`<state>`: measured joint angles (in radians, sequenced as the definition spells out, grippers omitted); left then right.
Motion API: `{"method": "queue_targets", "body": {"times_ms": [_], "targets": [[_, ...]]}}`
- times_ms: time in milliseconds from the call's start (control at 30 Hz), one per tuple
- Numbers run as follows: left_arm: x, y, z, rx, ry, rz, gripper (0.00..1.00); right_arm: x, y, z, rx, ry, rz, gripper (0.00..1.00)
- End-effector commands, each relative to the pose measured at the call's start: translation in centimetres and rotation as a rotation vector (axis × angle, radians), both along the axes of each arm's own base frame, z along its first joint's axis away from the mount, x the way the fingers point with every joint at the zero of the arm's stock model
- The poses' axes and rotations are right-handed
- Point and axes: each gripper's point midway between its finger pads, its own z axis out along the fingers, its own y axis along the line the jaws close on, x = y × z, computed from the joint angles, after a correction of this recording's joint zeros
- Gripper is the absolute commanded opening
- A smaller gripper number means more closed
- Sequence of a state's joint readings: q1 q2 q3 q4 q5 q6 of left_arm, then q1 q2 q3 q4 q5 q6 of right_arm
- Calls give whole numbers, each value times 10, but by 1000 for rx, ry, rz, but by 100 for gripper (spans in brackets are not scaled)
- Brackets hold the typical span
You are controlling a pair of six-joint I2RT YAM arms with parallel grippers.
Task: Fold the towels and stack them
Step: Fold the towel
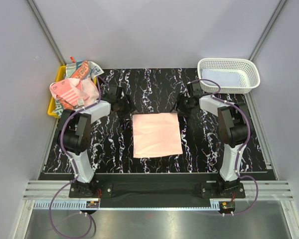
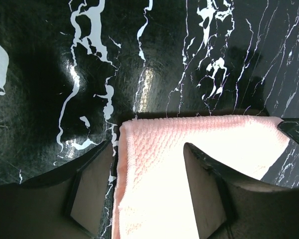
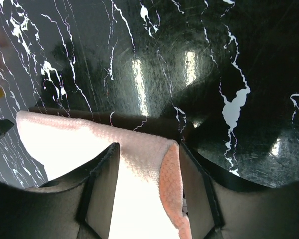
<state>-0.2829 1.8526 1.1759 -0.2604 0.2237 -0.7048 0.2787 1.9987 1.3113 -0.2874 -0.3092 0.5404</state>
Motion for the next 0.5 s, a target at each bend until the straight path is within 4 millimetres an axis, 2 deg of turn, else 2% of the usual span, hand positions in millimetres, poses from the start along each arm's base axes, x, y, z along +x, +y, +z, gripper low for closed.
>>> {"method": "queue_targets", "body": {"times_ms": [0, 300, 467], "targets": [[11, -5, 7, -34, -29, -2, 63, 8, 3, 18, 40, -47, 3, 57], [12, -9, 0, -61, -5, 6, 56, 13, 7, 20, 51, -46, 9, 51], [17, -13, -5, -71, 3, 1, 51, 16, 7, 19, 48, -44, 9, 41]]}}
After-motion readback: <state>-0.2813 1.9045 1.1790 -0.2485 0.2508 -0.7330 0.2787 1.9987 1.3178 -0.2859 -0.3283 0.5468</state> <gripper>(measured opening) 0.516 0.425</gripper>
